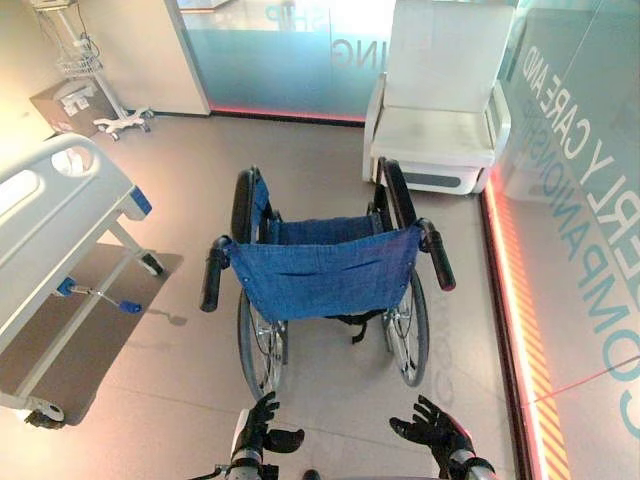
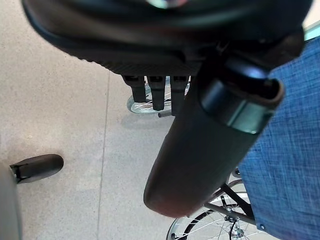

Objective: Push the wheelchair next to the bed

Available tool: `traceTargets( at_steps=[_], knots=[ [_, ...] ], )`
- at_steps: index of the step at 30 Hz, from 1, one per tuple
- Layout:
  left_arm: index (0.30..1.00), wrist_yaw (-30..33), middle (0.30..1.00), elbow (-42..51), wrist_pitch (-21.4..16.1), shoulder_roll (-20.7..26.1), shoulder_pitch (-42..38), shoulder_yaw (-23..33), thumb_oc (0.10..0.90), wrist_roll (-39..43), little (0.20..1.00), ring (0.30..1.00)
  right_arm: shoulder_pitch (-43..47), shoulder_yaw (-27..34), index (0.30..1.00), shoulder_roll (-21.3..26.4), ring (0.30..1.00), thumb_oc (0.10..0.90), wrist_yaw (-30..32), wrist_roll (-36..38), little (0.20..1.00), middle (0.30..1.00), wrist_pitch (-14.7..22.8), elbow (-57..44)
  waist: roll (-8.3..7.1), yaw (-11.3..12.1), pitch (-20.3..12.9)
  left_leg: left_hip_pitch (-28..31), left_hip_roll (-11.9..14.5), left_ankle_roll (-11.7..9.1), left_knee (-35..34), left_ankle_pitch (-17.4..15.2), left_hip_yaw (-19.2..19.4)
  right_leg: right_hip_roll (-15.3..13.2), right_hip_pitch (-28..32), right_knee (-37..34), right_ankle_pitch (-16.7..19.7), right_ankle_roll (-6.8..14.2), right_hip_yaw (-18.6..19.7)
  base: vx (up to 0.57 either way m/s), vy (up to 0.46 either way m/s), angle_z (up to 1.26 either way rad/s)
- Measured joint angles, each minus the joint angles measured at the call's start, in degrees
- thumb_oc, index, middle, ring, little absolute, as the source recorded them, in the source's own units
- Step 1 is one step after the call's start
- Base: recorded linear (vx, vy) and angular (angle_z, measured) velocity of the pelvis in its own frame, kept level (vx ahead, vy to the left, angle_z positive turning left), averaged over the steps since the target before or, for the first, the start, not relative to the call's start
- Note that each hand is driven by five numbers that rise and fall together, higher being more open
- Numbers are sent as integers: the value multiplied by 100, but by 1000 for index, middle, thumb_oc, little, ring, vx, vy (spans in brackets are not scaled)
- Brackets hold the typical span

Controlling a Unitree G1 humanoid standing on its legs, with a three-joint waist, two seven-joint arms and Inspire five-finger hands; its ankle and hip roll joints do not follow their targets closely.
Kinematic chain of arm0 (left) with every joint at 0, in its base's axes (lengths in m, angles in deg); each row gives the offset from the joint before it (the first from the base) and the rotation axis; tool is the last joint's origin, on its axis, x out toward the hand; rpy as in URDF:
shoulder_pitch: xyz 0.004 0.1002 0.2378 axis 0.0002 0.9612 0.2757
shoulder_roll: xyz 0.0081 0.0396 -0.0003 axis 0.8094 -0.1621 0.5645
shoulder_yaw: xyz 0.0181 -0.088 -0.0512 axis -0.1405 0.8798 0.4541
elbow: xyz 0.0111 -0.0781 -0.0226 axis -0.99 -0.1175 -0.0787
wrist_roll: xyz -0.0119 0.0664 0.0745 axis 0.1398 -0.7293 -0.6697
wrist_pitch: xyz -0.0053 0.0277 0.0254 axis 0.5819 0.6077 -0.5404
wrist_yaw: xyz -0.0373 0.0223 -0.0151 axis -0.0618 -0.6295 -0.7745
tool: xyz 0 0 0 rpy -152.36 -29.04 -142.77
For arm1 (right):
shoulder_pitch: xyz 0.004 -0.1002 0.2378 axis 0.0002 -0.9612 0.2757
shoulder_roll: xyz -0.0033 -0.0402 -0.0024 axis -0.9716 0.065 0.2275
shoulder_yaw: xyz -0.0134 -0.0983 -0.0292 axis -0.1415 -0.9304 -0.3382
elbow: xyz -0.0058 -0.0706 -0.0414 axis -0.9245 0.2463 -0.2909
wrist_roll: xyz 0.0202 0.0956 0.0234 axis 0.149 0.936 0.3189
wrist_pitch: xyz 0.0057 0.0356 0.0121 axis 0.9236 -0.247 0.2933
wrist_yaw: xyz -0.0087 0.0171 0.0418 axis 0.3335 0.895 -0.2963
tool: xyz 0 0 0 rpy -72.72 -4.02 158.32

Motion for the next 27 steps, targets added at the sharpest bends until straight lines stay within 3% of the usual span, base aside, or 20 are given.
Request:
traceTargets(
  at_steps=[20,27],
  knots=[
    [900,-265,900,3,-49,-18,152,-10,800,297,900,900,-15,-4,900,-7,900,800,-3,30,900,900,13,198,18,4,-75,-9,4,0,0,0,-1,-8,-13,9,0,0,1,-2,0,0],
    [900,-262,900,14,-106,-35,165,-18,800,793,900,900,-12,-4,900,-15,900,800,-2,212,900,900,14,147,27,8,-173,-9,3,0,0,0,-4,-2,-12,8,0,0,0,0,0,0]
  ],
)
